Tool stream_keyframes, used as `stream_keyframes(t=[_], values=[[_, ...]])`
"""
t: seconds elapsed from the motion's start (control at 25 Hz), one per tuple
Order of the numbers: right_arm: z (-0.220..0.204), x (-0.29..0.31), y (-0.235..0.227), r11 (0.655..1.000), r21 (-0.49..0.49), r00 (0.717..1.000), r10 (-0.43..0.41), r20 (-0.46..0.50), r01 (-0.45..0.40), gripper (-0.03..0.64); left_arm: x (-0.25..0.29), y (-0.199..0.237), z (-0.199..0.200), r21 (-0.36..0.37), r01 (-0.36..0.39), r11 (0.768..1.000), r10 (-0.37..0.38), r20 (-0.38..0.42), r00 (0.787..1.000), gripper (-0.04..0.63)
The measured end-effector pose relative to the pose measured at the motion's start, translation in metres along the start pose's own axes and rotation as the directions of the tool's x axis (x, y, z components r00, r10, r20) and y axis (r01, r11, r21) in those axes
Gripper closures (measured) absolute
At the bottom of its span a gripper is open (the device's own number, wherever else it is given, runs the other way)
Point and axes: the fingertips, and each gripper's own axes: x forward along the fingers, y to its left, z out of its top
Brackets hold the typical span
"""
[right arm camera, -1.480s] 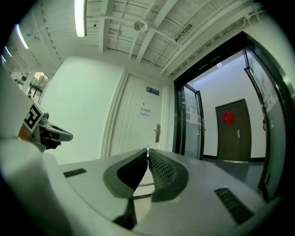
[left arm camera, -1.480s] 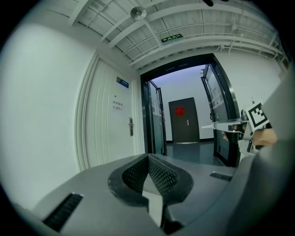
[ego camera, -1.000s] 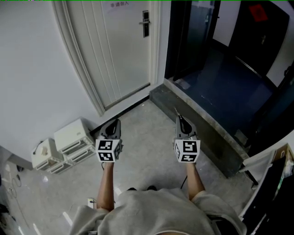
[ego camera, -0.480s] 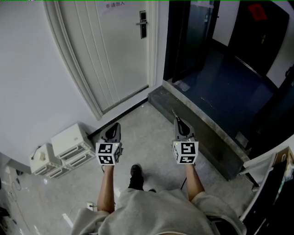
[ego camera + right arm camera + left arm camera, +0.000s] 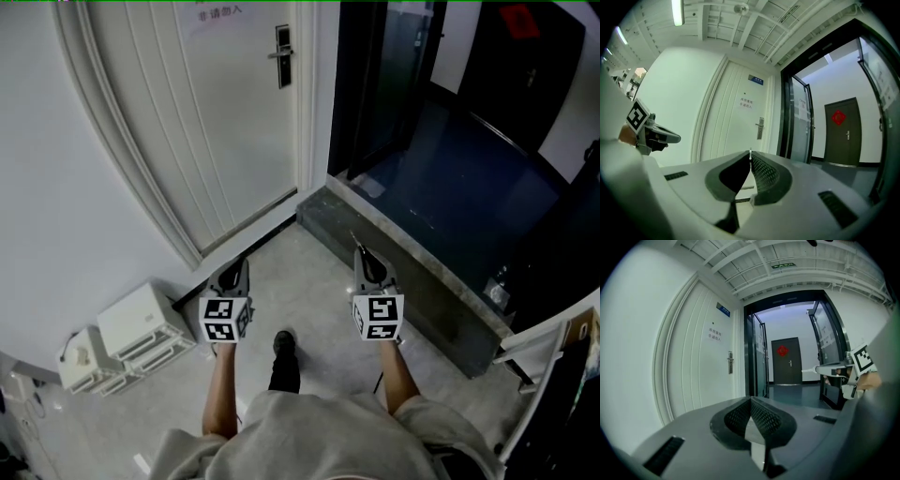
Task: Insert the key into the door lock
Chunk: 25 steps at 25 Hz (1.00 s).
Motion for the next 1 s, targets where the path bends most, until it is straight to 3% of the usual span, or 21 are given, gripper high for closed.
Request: stream_keyframes(t=[0.48, 1.0], values=[[0.037, 0.189, -0.022, 0.998, -0.007, 0.998, -0.062, 0.006, 0.062, 0.588, 0.177, 0.104, 0.056, 0.005, 0.071, 0.997, -0.071, 0.027, 0.997, 0.578], [0.028, 0.336, -0.052, 0.995, -0.004, 0.995, -0.103, -0.008, 0.103, 0.587, 0.323, 0.166, 0.079, 0.026, 0.117, 0.993, -0.118, 0.043, 0.992, 0.578]])
